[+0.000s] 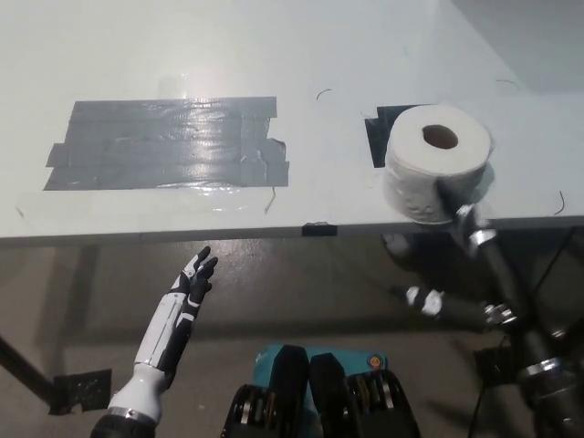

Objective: A toilet paper roll is kept on the black spot on the desk infront of the robot and the robot inserts its right thumb into the hole in the centre to grab the roll. Then it passes the roll to a person.

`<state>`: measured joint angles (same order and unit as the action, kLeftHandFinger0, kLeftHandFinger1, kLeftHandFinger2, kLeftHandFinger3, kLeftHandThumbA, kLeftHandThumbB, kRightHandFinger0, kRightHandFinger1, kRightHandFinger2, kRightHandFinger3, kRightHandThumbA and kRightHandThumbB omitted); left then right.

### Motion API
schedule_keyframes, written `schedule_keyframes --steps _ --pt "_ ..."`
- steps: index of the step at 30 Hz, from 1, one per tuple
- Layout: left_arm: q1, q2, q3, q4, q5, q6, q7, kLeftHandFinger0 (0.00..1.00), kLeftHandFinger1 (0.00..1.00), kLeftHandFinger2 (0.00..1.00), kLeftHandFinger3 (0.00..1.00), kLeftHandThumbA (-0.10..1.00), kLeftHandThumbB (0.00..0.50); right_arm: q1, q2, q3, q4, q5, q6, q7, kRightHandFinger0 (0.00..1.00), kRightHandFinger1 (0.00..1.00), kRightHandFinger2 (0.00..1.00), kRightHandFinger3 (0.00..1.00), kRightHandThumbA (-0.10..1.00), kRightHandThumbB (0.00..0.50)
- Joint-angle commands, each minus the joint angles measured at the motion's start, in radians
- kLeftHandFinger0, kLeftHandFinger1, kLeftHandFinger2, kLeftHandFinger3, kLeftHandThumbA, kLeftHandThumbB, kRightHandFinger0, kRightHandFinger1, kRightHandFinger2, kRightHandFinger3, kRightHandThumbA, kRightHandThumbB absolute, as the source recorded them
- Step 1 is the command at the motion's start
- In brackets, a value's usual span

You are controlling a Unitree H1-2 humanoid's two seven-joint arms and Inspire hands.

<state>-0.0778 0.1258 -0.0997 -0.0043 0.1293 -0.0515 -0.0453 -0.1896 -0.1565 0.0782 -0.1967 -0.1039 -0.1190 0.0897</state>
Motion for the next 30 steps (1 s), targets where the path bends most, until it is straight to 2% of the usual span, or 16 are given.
schedule_keyframes --steps 1,5,7,11,13,14,15,17,18,19,20,22,25,27,28,30 --pt "-0.009 0.013 -0.003 -0.035 0.01 -0.034 -0.012 1.0 1.0 1.0 1.0 1.0 0.122 -0.138 -0.077 -0.1 -0.248 0.002 0.171 -0.001 1.0 1.0 1.0 1.0 1.0 0.35" --pt "-0.01 0.014 -0.004 -0.034 0.01 -0.037 -0.014 1.0 1.0 1.0 1.0 1.0 0.124 -0.277 -0.177 -0.153 -0.252 -0.007 0.345 0.038 1.0 1.0 1.0 1.0 1.0 0.36" --pt "-0.009 0.015 -0.004 -0.035 0.009 -0.037 -0.015 1.0 1.0 1.0 1.0 1.0 0.124 -0.346 -0.214 -0.164 -0.216 0.01 0.4 0.05 1.0 1.0 1.0 1.0 1.0 0.343" --pt "-0.01 0.017 -0.002 -0.036 0.005 -0.038 -0.018 1.0 1.0 1.0 1.0 1.0 0.124 -0.511 -0.308 -0.133 -0.097 -0.005 0.547 0.117 1.0 1.0 1.0 1.0 0.99 0.356" --pt "-0.011 0.018 -0.003 -0.036 0.007 -0.034 -0.018 1.0 1.0 1.0 1.0 1.0 0.121 -0.588 -0.361 -0.087 0.0 -0.022 0.564 0.172 1.0 1.0 1.0 1.0 0.96 0.329" --pt "-0.011 0.018 -0.003 -0.037 0.008 -0.032 -0.018 1.0 1.0 1.0 1.0 1.0 0.121 -0.605 -0.371 -0.077 0.022 -0.024 0.567 0.184 1.0 1.0 1.0 1.0 0.95 0.33" --pt "-0.009 0.02 -0.002 -0.039 0.008 -0.032 -0.018 1.0 1.0 1.0 1.0 1.0 0.12 -0.642 -0.373 -0.066 0.08 0.001 0.586 0.204 1.0 1.0 1.0 1.0 0.87 0.322" --pt "-0.01 0.021 -0.002 -0.037 0.008 -0.037 -0.018 1.0 1.0 1.0 1.0 1.0 0.115 -0.73 -0.395 -0.001 0.216 -0.042 0.589 0.25 1.0 1.0 1.0 1.0 0.84 0.327" --pt "-0.01 0.021 -0.002 -0.037 0.008 -0.035 -0.018 1.0 1.0 1.0 1.0 1.0 0.118 -0.769 -0.407 0.037 0.277 -0.069 0.589 0.276 1.0 1.0 1.0 1.0 0.86 0.332" --pt "-0.01 0.02 -0.004 -0.038 0.012 -0.033 -0.018 1.0 1.0 1.0 1.0 1.0 0.117 -0.814 -0.418 0.083 0.341 -0.126 0.589 0.318 1.0 1.0 1.0 1.0 0.93 0.36" --pt "-0.01 0.018 -0.003 -0.038 0.011 -0.032 -0.018 1.0 1.0 1.0 1.0 1.0 0.116 -0.857 -0.419 0.117 0.414 -0.135 0.589 0.346 1.0 1.0 1.0 1.0 0.94 0.385" --pt "0.009 0.016 -0.007 -0.043 0.015 -0.037 -0.016 1.0 1.0 1.0 1.0 1.0 0.116 -0.889 -0.413 0.146 0.487 -0.124 0.589 0.376 1.0 1.0 1.0 1.0 0.85 0.35" --pt "0.022 0.015 -0.01 -0.052 0.015 -0.028 -0.019 1.0 1.0 1.0 1.0 1.0 0.11 -0.947 -0.379 0.156 0.621 -0.069 0.589 0.449 1.0 1.0 1.0 1.0 0.76 0.373" --pt "0.026 0.014 -0.012 -0.057 0.023 -0.016 -0.019 1.0 1.0 1.0 1.0 1.0 0.113 -1.008 -0.371 0.238 0.72 -0.075 0.589 0.516 1.0 1.0 1.0 1.0 0.82 0.36" --pt "0.028 0.013 -0.011 -0.058 0.022 -0.017 -0.019 1.0 1.0 1.0 1.0 1.0 0.114 -1.028 -0.37 0.269 0.751 -0.075 0.588 0.539 1.0 1.0 1.0 1.0 0.86 0.338" --pt "0.031 0.007 -0.008 -0.06 0.015 -0.018 -0.018 1.0 1.0 1.0 1.0 1.0 0.128 -1.072 -0.35 0.312 0.845 -0.084 0.575 0.575 1.0 1.0 1.0 1.0 0.86 0.349"
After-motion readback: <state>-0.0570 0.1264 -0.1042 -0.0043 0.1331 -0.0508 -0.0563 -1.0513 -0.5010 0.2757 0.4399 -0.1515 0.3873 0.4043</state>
